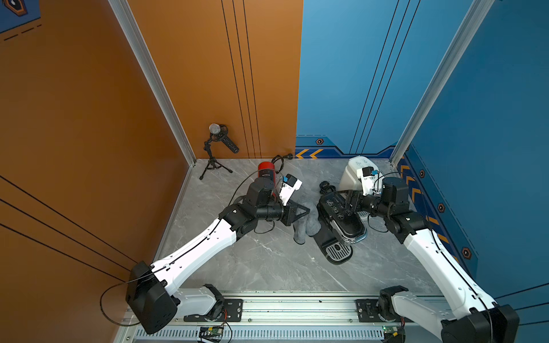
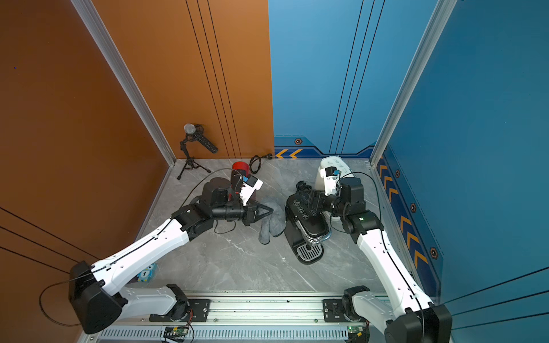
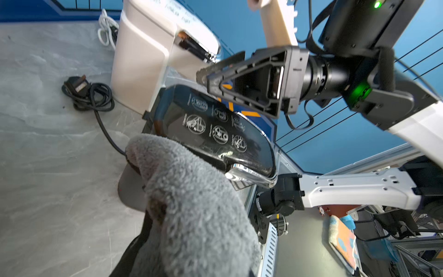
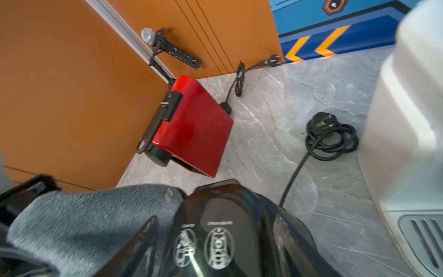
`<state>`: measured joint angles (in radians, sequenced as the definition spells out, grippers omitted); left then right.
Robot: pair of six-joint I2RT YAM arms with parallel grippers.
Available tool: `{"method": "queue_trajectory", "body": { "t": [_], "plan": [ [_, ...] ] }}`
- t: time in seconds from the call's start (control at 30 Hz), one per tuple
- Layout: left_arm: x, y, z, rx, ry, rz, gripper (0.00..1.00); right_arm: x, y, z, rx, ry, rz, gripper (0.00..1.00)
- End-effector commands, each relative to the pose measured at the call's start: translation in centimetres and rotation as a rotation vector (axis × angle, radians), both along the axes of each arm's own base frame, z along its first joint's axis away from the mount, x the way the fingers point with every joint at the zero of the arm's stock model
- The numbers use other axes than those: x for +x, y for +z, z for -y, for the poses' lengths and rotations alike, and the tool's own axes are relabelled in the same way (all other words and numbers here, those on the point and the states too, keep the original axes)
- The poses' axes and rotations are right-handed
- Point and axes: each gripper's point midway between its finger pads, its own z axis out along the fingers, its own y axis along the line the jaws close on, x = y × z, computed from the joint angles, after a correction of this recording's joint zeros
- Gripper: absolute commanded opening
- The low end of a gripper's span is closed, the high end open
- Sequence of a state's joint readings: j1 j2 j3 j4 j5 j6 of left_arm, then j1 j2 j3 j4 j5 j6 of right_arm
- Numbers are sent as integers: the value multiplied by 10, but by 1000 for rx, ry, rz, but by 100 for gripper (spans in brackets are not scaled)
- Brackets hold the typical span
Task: Wipe the surface of a coffee machine
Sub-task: Adjust the cleaning item.
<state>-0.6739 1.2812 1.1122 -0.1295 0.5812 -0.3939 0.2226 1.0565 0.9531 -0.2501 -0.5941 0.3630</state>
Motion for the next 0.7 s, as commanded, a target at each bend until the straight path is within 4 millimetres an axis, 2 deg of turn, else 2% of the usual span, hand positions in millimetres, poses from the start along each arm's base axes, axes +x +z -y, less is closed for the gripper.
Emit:
{"method": "queue_trajectory", "body": {
  "t": [0.0,0.1,0.27,0.5,0.57,0.67],
  "plan": [
    [4,29,10,-106,-40,45,0,-32,35,-28,63,183,90,82],
    [7,38,17,-127,-66,46,0,-50,42,-44,74,261,94,85],
    [8,56,23,-174,-95,56,0,-68,45,-66,74,354,110,88],
    [-2,81,30,-252,-160,47,0,-72,43,-91,25,407,126,86],
    [-6,83,32,-257,-178,38,0,-69,47,-93,13,388,147,80],
    [-8,81,31,-257,-187,27,0,-67,51,-95,7,372,174,48]
  ]
}}
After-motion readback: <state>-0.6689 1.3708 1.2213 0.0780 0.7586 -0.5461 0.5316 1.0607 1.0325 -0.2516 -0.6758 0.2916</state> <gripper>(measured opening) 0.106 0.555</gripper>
